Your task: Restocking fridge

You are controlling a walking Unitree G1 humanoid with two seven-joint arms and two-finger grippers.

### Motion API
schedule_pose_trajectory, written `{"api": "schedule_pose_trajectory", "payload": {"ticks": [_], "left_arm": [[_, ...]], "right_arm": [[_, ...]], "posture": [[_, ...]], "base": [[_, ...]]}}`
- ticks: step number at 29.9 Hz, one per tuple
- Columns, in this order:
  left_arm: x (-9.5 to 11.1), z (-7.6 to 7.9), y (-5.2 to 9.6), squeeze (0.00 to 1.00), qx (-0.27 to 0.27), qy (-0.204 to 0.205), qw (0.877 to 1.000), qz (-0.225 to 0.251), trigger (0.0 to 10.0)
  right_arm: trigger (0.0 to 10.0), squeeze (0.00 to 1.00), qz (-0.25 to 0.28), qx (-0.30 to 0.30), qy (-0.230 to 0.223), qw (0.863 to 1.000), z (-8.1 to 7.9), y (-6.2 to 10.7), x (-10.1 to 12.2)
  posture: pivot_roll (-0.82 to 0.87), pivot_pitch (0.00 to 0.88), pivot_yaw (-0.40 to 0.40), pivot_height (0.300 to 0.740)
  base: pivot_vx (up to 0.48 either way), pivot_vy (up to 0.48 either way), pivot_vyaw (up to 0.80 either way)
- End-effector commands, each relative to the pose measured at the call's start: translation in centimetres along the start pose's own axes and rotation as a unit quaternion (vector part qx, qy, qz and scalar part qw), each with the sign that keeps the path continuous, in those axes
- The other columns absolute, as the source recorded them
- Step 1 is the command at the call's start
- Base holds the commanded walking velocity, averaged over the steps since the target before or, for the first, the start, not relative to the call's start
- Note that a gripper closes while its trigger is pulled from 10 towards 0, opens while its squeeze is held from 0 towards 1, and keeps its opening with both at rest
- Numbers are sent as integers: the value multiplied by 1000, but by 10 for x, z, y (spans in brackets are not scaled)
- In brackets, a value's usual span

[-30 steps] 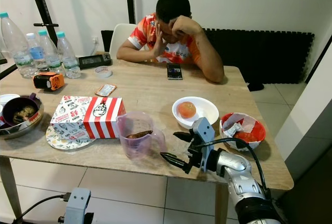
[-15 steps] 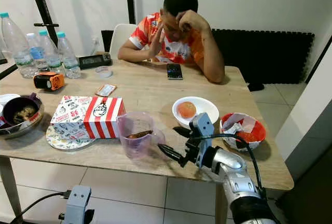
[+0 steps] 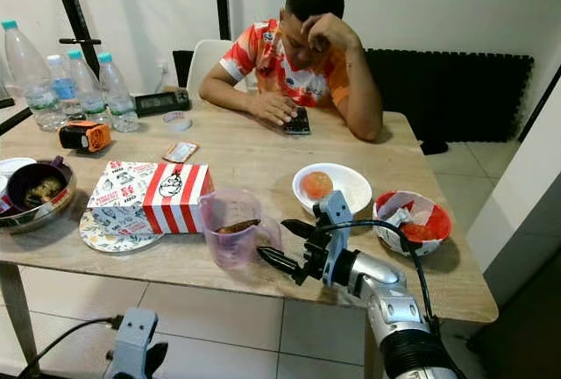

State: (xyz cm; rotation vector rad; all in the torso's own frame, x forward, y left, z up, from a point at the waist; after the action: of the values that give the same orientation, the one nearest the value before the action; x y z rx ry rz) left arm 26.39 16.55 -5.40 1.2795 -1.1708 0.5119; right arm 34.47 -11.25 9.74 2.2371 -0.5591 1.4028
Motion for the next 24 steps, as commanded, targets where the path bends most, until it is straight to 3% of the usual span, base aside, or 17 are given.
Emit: {"api": "schedule_pose_trajectory", "payload": {"ticks": [1,4,12,17,24], "left_arm": [[13,1,1,0,-26,-40,998,40,10000],[45,6,5,0,-67,-119,983,119,10000],[93,14,14,0,-85,-148,960,222,10000],[109,17,15,0,-86,-132,955,253,10000],[137,35,20,0,-126,-104,943,289,10000]], "right_arm": [[10000,0,4,5,0,1000,-2,-3,4],[10000,0,21,2,-7,1000,-2,-5,9],[10000,0,26,11,-21,999,-4,-9,13],[10000,0,21,16,-23,999,-6,-10,11],[10000,0,8,15,-22,1000,-5,-9,7]], "posture": [[50,0,-17,740],[50,0,-17,740],[62,0,-18,740],[66,0,-20,740],[65,0,-21,740]], "base": [[0,0,0],[0,0,0],[0,0,0],[0,0,0],[0,0,0]]}}
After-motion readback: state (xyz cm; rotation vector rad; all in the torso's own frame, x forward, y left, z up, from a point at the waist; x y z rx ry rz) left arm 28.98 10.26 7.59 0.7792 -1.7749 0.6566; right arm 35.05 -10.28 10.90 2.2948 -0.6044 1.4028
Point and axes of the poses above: a point about 5 cm out from each wrist's last joint towards the gripper, its own y axis pointing back from the gripper into the wrist, its own x axis along the axis of the wrist's last joint, z = x × y, the point moved 4 cm from there along -y, pointing out of the wrist towards the gripper, and after that the axes turned 10 degrees about -y, right-handed, at the moved point
